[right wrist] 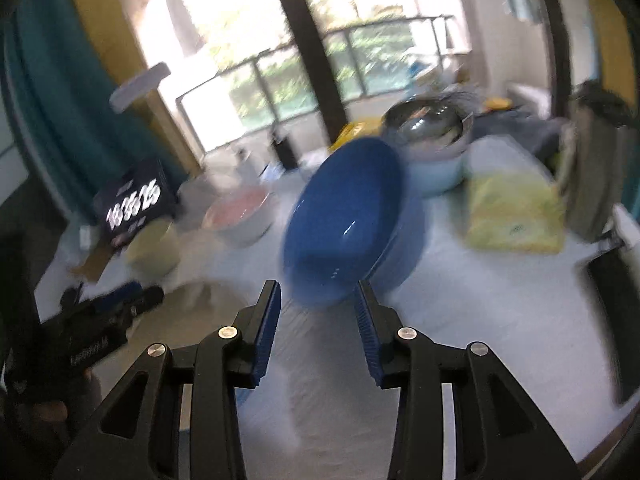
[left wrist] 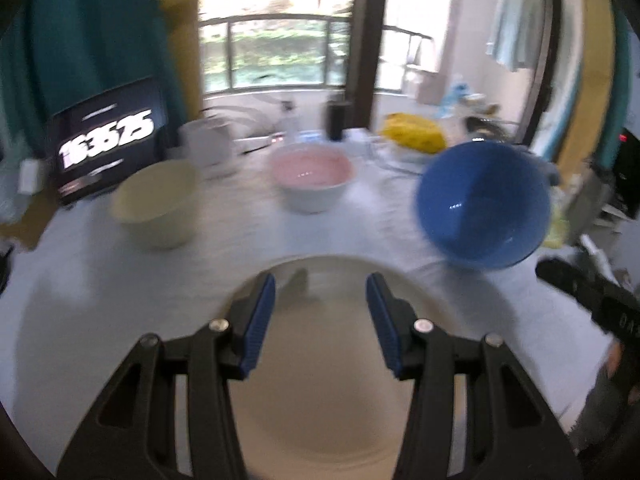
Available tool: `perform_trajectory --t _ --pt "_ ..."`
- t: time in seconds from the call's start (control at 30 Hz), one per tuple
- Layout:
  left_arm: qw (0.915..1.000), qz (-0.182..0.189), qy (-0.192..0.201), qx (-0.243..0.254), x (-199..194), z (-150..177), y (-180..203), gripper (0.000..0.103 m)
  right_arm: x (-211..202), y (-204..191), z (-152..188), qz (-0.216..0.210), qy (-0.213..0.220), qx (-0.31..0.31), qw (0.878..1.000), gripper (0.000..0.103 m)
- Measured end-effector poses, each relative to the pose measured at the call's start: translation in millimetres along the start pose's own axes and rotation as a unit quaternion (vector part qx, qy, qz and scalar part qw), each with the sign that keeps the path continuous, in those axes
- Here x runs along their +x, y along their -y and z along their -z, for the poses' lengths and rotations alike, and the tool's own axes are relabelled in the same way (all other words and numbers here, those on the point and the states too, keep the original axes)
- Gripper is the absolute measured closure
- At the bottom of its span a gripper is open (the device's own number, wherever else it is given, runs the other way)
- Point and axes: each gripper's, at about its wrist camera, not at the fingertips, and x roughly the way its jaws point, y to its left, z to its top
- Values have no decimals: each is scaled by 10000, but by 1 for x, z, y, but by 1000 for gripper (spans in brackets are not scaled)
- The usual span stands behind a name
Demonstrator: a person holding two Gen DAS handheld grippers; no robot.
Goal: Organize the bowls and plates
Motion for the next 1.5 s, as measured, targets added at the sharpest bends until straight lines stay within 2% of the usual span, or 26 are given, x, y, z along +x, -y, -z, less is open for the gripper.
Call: perform_trajectory --t 0.1,0.17,0.3,0.37,0.43,0.53,0.8,1.03,1.4,1.5 --pt "9994 -332 -16 -86 2 13 -24 54 29 -21 14 -173 -511 -70 9985 63" --pt "9990 -405 -105 -184 5 23 -39 54 50 -33 24 -253 -837 -106 9961 63" --pt "9980 -226 -429 -407 16 39 -63 54 75 -49 40 -272 -1220 -71 9921 64" --pt "9969 -125 -602 -498 24 46 -71 54 85 -55 46 -252 -1353 -67 9905 72" --pt "9955 33 -752 -576 31 51 -73 54 89 -60 48 -155 -1324 -74 9910 72" --pt "9922 545 -808 -774 40 59 -78 54 91 -64 47 -56 -1279 -76 9917 73" --pt "9912 720 -814 -757 39 55 -90 60 101 -81 45 72 -1240 -91 9922 73" --pt "9907 400 -716 -1090 30 57 -127 60 119 -117 43 -107 -1378 -342 9898 73" --pt "9852 -281 -719 -1528 14 61 -185 60 150 -184 45 -737 -1627 -857 9802 73" --pt "9829 -869 -512 -1541 -2 54 -192 59 153 -188 43 -812 -1663 -902 9786 73"
